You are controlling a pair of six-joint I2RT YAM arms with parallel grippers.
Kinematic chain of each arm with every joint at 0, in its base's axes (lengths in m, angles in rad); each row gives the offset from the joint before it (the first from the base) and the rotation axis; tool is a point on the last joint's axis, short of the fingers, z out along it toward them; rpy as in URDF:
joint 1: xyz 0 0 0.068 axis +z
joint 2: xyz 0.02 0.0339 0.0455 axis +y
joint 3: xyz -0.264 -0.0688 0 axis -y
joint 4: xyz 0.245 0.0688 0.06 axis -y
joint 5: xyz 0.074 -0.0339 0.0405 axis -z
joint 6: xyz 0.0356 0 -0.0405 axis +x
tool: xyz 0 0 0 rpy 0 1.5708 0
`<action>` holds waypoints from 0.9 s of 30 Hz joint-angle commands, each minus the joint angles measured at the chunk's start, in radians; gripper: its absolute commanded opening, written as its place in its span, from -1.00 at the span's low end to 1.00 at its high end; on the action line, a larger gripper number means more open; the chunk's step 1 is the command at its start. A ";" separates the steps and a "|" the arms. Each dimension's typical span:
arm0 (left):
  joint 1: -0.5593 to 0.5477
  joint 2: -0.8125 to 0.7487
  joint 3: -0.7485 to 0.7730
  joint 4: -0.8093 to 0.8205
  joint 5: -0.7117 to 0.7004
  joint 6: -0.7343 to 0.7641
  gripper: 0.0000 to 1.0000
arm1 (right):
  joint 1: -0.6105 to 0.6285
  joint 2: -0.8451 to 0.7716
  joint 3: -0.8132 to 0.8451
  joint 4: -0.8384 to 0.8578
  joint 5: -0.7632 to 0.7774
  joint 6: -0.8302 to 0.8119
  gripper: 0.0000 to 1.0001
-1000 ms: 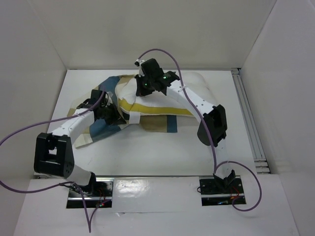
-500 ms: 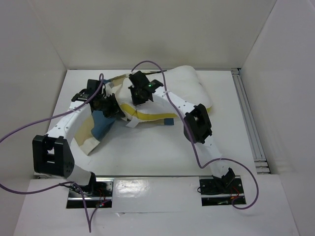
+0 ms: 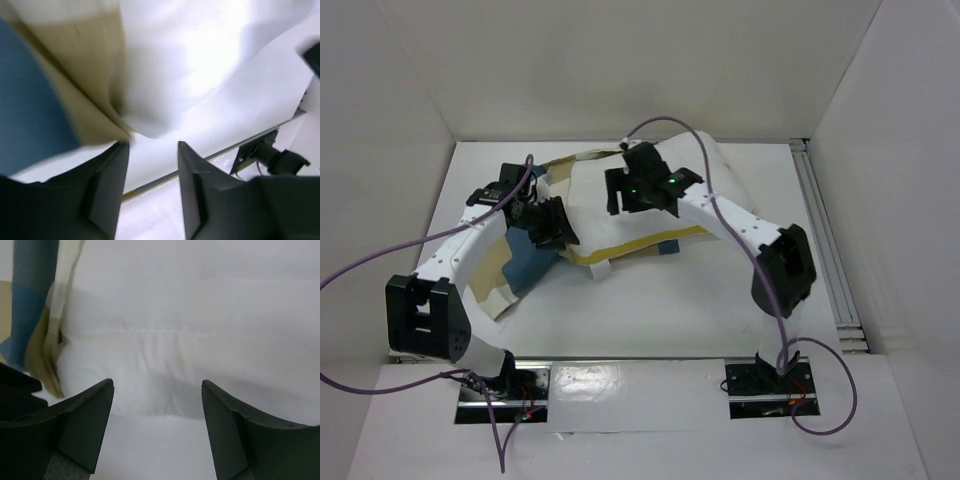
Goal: Put the pillow into the pillowcase
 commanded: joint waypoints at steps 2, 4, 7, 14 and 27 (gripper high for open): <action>-0.013 -0.039 0.074 -0.026 -0.069 0.010 0.27 | -0.040 -0.211 -0.213 0.048 0.059 0.041 0.56; -0.022 -0.048 0.089 -0.040 -0.116 0.011 0.27 | -0.040 -0.275 -0.319 0.039 0.068 0.051 0.59; -0.022 -0.039 0.112 -0.061 -0.144 0.011 0.38 | -0.040 -0.331 -0.407 0.010 0.126 0.061 0.71; -0.082 0.110 0.227 -0.072 -0.268 -0.032 0.68 | -0.234 -0.329 -0.352 -0.090 0.229 -0.008 1.00; -0.074 0.288 0.183 0.017 -0.368 -0.140 0.62 | -0.561 0.052 -0.129 -0.046 0.229 0.009 1.00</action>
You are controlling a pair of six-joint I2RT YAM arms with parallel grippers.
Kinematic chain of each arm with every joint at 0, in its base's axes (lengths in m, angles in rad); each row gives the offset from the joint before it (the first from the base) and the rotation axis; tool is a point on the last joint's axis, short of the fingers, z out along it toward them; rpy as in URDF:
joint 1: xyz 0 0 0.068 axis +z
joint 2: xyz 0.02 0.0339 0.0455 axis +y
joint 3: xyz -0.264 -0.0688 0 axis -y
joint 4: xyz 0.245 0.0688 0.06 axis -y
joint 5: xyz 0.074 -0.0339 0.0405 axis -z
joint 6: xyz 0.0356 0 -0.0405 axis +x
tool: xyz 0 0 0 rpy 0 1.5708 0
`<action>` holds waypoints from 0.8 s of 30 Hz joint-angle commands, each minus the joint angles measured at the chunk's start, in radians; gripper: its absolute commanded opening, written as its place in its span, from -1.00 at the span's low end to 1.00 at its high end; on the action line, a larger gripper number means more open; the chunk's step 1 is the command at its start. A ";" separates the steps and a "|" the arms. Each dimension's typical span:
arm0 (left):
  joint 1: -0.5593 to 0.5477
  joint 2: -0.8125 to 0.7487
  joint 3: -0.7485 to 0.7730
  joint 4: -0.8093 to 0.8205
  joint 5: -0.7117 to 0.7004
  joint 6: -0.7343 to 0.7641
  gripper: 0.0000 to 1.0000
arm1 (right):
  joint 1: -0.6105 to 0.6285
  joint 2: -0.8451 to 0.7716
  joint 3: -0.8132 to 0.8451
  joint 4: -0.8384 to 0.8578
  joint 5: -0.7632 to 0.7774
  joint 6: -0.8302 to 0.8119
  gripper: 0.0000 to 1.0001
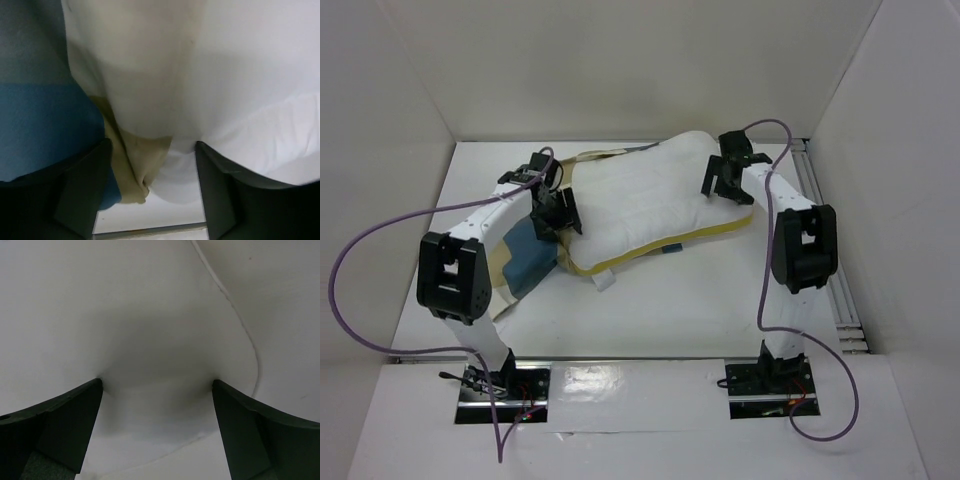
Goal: Put the pillow into the pillowcase
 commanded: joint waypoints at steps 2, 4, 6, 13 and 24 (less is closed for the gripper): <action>0.019 0.104 0.006 0.061 0.068 -0.015 0.38 | -0.057 0.097 0.022 0.036 -0.070 0.041 0.80; 0.019 0.135 0.026 0.061 0.093 -0.006 -0.30 | -0.066 0.086 -0.070 0.097 -0.135 0.055 0.17; 0.028 0.159 0.061 0.048 0.102 0.005 -1.00 | -0.056 0.019 -0.194 0.134 -0.178 0.067 -1.00; 0.048 0.155 0.176 -0.004 0.102 0.025 -1.00 | 0.120 -0.384 -0.506 0.088 -0.102 0.153 -1.00; 0.057 0.260 0.429 -0.090 0.107 0.079 0.48 | 0.423 -0.684 -0.485 -0.282 0.095 0.365 0.97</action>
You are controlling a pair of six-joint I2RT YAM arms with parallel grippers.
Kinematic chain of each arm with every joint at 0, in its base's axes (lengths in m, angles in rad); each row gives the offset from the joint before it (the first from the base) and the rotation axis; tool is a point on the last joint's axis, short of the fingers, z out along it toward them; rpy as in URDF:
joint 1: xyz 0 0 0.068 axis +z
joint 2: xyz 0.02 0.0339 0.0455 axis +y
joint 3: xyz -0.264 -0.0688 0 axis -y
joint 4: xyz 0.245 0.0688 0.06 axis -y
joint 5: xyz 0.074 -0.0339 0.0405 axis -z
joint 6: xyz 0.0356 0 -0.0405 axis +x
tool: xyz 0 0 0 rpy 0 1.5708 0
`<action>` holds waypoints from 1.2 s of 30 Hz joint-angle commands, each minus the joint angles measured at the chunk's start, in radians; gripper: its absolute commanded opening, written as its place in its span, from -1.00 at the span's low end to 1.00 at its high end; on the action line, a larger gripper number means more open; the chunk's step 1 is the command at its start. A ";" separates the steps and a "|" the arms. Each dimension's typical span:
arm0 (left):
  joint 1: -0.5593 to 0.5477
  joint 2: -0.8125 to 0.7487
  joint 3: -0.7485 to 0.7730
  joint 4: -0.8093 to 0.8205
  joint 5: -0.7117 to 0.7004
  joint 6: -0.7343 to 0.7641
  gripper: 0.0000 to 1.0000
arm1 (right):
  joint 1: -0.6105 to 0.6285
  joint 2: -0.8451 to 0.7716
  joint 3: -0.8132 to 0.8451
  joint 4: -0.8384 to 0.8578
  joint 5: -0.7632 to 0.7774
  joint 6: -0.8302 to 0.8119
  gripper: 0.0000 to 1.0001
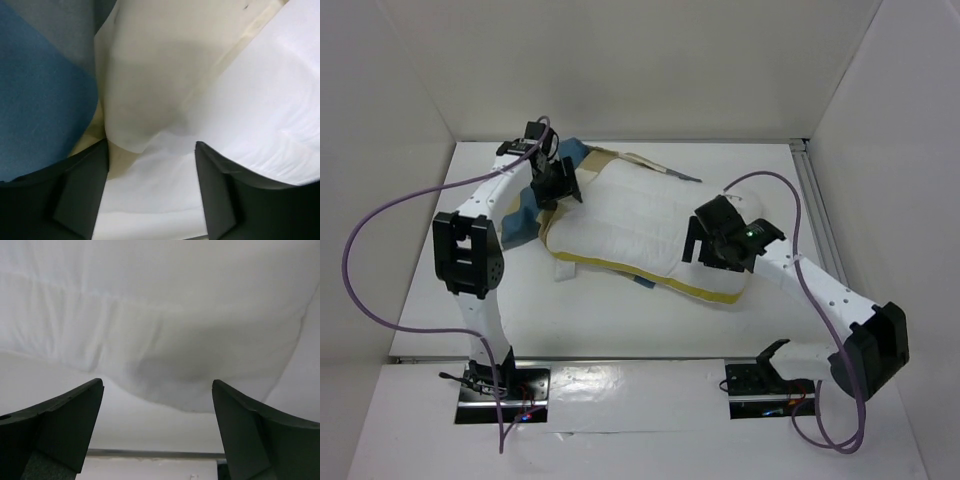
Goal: Put the pillow into the pillowcase
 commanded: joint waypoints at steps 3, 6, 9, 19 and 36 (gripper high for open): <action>0.018 0.007 0.114 -0.018 0.018 0.006 0.80 | 0.110 0.051 0.249 -0.197 0.252 0.025 0.99; 0.073 -0.083 0.094 -0.002 0.018 -0.031 0.64 | 0.134 0.133 0.395 -0.163 0.304 -0.091 0.99; 0.118 -0.181 -0.001 0.011 0.076 -0.051 0.36 | 0.157 0.253 0.517 -0.072 0.313 -0.176 0.96; 0.131 -0.389 -0.435 0.146 0.229 -0.089 0.63 | 0.010 0.911 1.207 -0.048 0.096 -0.494 0.64; 0.050 -0.332 -0.581 0.284 0.245 -0.166 0.69 | -0.198 1.188 1.274 0.008 -0.145 -0.608 0.76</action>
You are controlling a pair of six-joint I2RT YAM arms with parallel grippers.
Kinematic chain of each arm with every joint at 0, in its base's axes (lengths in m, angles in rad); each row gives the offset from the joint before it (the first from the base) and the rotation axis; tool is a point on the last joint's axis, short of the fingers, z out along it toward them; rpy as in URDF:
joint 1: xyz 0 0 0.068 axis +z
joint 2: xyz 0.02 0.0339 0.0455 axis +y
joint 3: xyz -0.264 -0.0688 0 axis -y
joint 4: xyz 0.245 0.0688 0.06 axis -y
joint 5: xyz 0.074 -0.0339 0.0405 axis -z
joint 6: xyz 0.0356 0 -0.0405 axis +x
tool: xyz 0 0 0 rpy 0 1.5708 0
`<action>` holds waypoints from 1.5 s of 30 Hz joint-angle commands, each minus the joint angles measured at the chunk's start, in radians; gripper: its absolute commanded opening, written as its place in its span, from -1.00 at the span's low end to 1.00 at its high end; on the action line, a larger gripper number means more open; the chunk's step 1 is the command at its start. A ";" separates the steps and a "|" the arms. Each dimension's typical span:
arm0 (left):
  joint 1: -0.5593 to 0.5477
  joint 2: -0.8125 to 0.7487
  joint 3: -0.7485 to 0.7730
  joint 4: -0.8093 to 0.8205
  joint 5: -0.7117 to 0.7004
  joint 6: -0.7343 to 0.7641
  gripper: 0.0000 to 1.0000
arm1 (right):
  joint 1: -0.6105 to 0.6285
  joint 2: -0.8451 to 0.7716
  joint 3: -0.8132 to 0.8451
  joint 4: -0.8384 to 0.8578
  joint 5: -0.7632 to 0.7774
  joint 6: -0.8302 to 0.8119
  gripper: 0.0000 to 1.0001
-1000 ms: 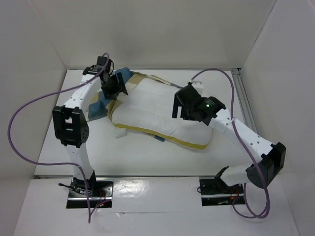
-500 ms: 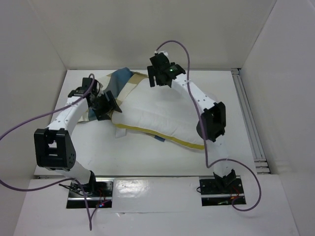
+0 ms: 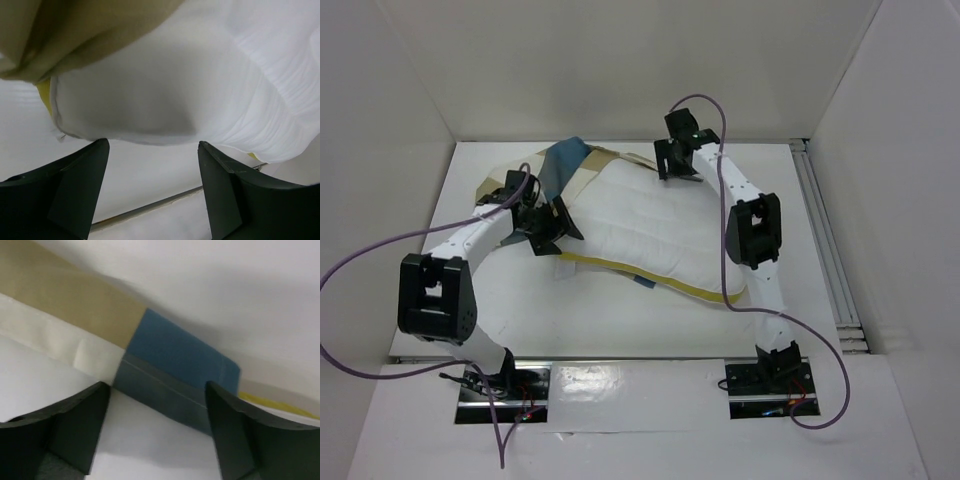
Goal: Put the pillow into the pillowcase
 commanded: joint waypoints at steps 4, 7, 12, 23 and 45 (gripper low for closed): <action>0.002 0.130 0.048 0.072 0.011 -0.015 0.36 | -0.035 0.013 -0.109 0.071 -0.284 0.011 -0.53; 0.002 0.159 0.091 0.081 -0.003 0.011 -0.85 | -0.058 -0.094 -0.255 0.120 -0.398 0.043 -1.00; 0.002 0.088 0.079 0.057 0.006 0.032 -1.00 | -0.058 -0.345 -0.512 0.145 -0.464 0.054 -1.00; -0.045 -0.113 0.056 -0.087 0.026 0.021 -1.00 | -0.077 -0.593 -0.726 0.090 -0.372 0.109 -0.65; 0.160 -0.201 0.062 -0.135 -0.155 0.026 0.45 | 0.541 -0.403 -0.359 0.123 0.154 -0.012 1.00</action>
